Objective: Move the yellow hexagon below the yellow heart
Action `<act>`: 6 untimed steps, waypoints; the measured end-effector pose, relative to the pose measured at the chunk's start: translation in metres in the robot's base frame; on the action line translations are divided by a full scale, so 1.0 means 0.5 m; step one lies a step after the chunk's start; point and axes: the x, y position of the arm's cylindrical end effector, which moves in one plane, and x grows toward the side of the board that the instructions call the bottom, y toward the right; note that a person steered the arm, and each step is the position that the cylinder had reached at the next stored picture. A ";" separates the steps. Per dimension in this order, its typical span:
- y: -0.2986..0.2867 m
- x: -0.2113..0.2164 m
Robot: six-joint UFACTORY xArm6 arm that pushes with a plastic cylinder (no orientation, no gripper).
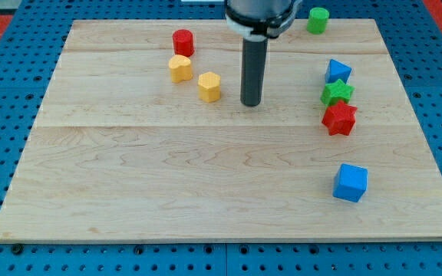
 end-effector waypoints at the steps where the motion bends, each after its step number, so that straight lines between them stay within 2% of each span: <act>1: -0.051 -0.075; 3: -0.123 -0.009; 5: -0.173 -0.009; 6: -0.087 0.011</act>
